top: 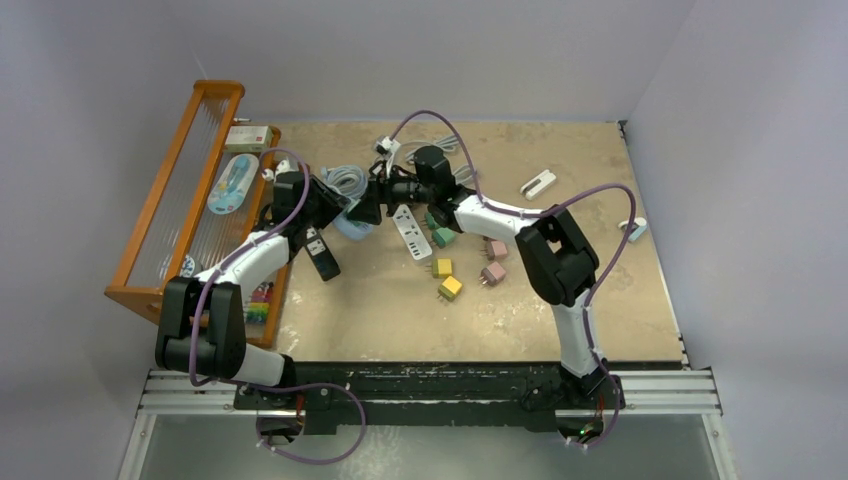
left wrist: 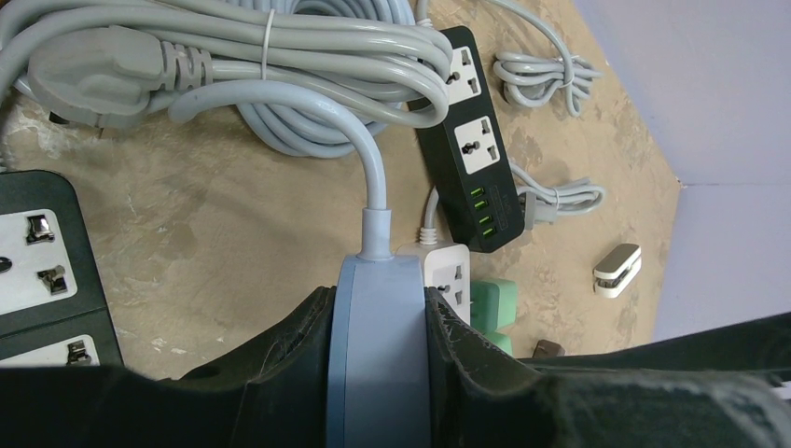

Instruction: Pull the plug off the socket

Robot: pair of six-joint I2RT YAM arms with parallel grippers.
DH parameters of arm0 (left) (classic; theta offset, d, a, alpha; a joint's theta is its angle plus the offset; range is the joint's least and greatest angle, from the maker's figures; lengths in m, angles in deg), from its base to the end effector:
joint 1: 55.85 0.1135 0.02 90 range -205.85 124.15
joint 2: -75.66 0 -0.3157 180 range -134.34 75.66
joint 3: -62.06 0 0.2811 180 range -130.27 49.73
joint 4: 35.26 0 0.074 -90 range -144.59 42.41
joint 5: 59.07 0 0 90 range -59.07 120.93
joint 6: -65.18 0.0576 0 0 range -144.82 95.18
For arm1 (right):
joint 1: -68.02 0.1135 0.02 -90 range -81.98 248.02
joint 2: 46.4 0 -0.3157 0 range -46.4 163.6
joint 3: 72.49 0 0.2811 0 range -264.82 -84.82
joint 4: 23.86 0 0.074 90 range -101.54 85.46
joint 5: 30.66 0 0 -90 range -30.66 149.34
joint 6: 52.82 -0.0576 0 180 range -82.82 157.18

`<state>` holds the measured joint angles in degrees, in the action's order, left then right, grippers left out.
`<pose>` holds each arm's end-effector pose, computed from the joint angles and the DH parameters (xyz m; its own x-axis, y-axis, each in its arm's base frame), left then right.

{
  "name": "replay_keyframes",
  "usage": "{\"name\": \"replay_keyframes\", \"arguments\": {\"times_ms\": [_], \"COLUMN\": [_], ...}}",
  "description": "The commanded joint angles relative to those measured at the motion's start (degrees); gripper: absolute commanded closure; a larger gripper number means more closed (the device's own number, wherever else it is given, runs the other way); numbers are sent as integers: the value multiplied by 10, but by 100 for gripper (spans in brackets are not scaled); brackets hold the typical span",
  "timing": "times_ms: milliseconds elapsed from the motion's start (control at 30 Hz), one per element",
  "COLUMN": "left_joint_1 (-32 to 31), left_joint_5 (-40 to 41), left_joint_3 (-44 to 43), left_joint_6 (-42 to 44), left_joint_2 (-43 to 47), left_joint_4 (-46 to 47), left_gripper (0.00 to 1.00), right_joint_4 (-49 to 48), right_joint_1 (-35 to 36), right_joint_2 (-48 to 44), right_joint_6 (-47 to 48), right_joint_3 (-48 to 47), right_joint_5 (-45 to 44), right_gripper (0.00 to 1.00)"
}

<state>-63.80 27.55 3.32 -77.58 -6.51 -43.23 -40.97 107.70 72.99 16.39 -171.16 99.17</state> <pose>0.3433 -0.0514 0.2460 -0.4619 -0.7379 -0.4921 -0.2971 0.6515 -0.6981 0.4042 0.3833 0.2817 -0.3940 0.0273 -0.9187 -0.9011 0.1852 0.3919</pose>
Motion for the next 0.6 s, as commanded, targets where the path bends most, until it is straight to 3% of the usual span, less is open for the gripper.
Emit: {"name": "replay_keyframes", "arguments": {"times_ms": [0, 200, 233, 300, 567], "left_joint_1": [1, 2, 3, 3, 5], "left_joint_5": [-1, 0, 0, -1, -2], "left_joint_3": [-31, -31, -31, -29, -30], "left_joint_6": [7, 6, 6, 6, 4], "left_joint_2": [23, 21, 21, 21, 18], "left_joint_4": [44, 44, 44, 45, 46], "left_gripper": [100, 100, 100, 100, 100], "right_joint_4": [-2, 5, 5, 14, 13], "right_joint_1": [4, 4, 4, 4, 8], "right_joint_2": [-1, 6, 8, 16, 7], "right_joint_6": [19, 20, 21, 26, 35], "right_joint_3": [-31, -35, -36, -43, -36], "right_joint_5": [10, 13, 17, 41, 50], "right_gripper": [27, 27, 33, 98, 100]}}
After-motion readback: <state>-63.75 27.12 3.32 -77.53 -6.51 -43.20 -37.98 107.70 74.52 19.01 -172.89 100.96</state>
